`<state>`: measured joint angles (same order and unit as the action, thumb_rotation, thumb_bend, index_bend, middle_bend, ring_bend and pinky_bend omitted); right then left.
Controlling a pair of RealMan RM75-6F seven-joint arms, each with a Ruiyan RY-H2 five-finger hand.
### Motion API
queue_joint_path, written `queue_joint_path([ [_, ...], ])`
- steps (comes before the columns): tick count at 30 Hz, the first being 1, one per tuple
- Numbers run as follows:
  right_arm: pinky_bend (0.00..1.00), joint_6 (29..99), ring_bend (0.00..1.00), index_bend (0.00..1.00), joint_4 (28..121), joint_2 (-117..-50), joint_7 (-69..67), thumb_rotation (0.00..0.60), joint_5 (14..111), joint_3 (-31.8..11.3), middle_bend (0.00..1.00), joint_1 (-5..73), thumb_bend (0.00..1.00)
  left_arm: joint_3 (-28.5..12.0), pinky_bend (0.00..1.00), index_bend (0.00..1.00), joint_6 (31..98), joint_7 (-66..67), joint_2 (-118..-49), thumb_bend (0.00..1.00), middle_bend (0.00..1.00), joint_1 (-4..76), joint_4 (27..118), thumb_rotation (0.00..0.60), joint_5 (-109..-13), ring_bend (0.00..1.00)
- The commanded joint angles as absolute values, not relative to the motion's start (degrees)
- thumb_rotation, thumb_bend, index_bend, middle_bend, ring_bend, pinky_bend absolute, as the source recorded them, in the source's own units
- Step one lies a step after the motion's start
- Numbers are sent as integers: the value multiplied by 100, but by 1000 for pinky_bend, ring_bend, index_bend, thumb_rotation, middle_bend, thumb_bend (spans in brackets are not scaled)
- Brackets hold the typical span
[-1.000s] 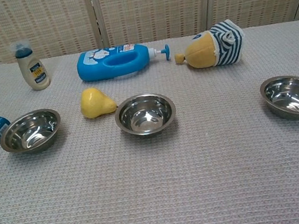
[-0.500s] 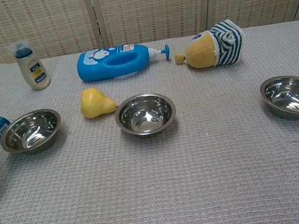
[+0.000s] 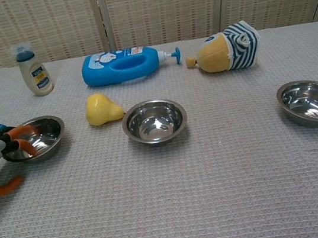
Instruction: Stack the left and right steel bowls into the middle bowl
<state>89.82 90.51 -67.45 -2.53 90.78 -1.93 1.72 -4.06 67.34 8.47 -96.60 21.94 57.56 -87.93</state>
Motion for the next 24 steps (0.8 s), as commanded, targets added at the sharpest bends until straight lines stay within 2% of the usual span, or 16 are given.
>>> queue_joint_path([
  [1,0,8965,0,0,9052,-6738,-246,600,9079,-187,0,174,107,-388,87,485,7131,399,-10159,418,4,2352,5070,600,-9028,0],
  [3,0,8945,0,0,9062,-6733,-239,600,9073,-185,0,178,107,-389,98,616,7466,177,-10396,478,42,2378,4691,600,-9163,1],
  [6,0,8905,0,0,9077,-6716,-240,600,9057,-176,0,185,107,-410,113,737,7844,-84,-10635,589,124,2410,4300,600,-9272,20],
  [11,0,8864,0,0,9114,-6682,-261,600,9067,-153,0,189,107,-402,117,758,8332,-280,-10777,609,154,2483,4120,600,-9432,29],
  [16,0,8894,0,0,9152,-6651,-309,600,9131,-125,0,176,107,-401,117,761,8638,-162,-10736,611,167,2665,4612,600,-9632,34],
  [21,0,8917,0,0,9175,-6616,-367,600,9176,-96,0,158,107,-472,118,763,8560,201,-10791,612,168,3003,5303,600,-9787,48],
  [24,0,8899,0,0,9214,-6576,-430,600,9162,-87,0,153,107,-574,117,762,8274,427,-10998,614,169,3270,5436,600,-9752,52],
])
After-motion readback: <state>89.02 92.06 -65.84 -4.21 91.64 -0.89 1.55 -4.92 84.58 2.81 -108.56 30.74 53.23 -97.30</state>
